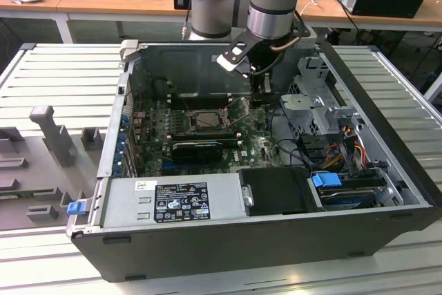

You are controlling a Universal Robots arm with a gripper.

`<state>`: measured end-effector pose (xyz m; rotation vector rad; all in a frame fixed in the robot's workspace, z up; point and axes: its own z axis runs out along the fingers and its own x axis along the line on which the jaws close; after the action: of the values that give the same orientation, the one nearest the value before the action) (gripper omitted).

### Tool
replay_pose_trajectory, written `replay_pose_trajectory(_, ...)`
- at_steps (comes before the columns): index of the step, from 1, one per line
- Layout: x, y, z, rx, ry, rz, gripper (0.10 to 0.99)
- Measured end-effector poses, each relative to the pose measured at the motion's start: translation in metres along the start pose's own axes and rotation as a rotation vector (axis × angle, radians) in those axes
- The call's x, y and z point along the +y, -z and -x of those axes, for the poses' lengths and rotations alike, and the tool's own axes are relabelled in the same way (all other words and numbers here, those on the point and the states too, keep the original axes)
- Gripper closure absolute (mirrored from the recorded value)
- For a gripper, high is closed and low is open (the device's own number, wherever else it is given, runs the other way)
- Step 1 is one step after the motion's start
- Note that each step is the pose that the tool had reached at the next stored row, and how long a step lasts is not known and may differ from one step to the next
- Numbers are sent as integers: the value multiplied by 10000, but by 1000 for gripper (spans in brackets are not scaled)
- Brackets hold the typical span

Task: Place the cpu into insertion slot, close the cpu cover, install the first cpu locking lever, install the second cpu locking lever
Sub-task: 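Close the cpu cover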

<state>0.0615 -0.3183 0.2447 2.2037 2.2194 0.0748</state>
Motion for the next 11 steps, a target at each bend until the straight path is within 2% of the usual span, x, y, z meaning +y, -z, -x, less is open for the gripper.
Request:
replay_pose_trajectory(7, -73, 3, -1, 1, 9, -1, 980)
replay_pose_trajectory(11, -86, 3, -1, 2, 11, -2, 980)
